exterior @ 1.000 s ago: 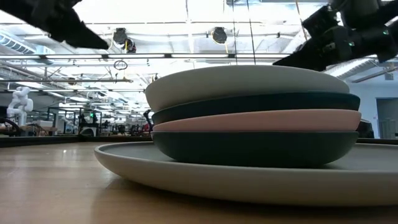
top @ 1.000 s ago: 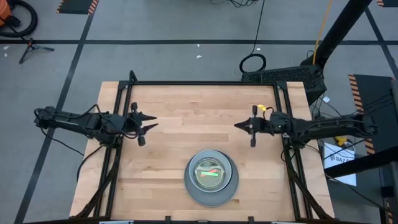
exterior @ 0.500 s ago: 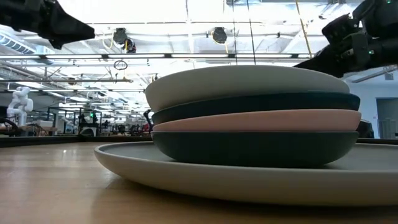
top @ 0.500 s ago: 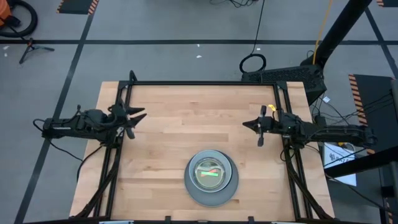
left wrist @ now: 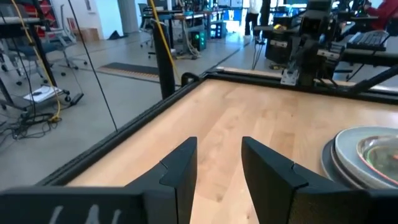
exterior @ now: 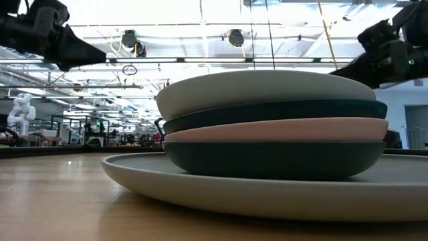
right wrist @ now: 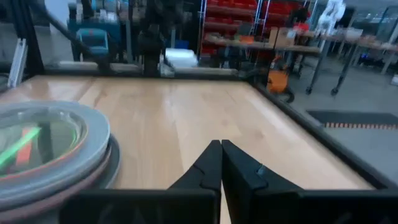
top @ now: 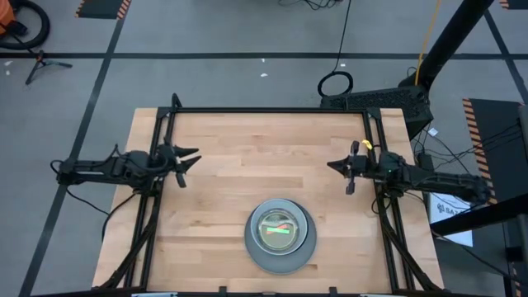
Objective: Stack plastic plates
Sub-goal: Return to Home Position
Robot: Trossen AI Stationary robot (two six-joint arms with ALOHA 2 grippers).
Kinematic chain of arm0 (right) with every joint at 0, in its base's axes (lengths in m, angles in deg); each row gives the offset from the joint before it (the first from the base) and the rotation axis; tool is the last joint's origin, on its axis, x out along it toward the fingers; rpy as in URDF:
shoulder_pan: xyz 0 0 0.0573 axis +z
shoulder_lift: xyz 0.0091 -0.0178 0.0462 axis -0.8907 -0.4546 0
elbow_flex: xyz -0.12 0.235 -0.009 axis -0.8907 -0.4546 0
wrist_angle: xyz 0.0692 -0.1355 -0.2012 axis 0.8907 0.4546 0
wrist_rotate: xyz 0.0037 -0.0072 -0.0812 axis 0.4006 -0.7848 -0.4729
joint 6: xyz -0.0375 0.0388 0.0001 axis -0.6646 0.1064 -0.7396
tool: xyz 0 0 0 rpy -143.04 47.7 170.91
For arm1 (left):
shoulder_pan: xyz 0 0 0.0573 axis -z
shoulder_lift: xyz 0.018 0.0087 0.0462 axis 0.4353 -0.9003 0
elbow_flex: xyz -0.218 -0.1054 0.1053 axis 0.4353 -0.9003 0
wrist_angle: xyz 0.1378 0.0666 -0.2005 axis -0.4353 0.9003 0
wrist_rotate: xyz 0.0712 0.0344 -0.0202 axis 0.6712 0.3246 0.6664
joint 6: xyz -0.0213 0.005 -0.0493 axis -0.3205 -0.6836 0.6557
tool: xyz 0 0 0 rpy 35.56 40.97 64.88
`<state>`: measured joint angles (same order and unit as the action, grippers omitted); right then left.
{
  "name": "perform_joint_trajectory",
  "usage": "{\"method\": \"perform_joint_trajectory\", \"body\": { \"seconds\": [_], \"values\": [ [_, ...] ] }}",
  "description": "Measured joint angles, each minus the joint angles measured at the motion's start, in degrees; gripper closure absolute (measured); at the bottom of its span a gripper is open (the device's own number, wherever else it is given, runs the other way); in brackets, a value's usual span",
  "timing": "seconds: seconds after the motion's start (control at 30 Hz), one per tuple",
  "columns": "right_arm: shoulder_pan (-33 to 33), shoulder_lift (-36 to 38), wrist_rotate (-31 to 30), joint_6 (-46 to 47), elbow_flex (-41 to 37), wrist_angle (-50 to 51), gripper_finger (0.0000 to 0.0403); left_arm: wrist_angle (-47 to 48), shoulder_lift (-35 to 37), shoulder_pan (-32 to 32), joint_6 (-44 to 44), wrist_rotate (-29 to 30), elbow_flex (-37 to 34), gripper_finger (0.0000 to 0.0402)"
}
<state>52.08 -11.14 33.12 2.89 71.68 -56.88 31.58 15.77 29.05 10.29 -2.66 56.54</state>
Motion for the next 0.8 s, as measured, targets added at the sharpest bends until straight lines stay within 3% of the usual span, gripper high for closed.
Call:
{"method": "perform_joint_trajectory", "body": {
  "seconds": [0.23,0.4,0.57,0.8],
  "values": [
    [0.0,5.6,0.1,1.6,-1.9,3.8,0.0403,-4.4,0.0,0.0,2.0,-1.0,-5.5,0.0270],
    [0.0,7.0,-0.4,-0.2,-2.0,3.9,0.0403,-16.9,0.0,0.0,2.3,-5.3,-13.0,0.0270],
    [-0.1,6.9,-1.2,-0.9,-2.0,4.1,0.0403,-16.9,-0.4,0.0,2.4,-6.2,-13.0,0.0270],
    [-0.7,6.3,-7.6,-3.1,-2.1,3.2,0.0403,-16.8,-0.5,-1.3,-0.3,-6.0,-13.0,0.0270]
  ]
}}
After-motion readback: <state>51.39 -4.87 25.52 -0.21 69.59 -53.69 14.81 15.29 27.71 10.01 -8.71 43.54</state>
